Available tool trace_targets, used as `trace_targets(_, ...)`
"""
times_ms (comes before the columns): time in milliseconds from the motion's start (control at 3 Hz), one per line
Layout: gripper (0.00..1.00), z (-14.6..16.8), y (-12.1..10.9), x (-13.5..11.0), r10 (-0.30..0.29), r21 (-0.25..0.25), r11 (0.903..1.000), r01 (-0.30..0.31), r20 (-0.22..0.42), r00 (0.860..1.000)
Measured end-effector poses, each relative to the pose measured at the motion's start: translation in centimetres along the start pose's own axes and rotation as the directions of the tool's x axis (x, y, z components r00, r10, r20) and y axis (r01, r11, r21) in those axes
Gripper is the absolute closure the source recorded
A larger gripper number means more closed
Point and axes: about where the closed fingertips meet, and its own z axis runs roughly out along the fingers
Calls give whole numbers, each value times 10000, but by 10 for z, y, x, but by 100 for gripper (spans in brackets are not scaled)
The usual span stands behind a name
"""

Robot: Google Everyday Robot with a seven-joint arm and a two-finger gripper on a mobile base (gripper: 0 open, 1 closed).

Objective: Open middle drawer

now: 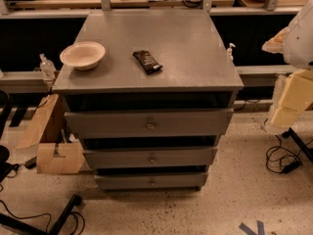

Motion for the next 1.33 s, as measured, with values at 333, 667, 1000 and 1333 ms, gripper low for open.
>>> trace_targets(333,0,0,0,0,0,0,10000,0,0,10000)
trace_targets(667,0,10,5,-5,107,75,9999,-111,560,9984)
trace_targets(1000,0,45,19,-3,672,4,9977,-680,1471,9868)
trace_targets(1333,0,101,47,4,1200,-231,9927,-1180,2468,9616)
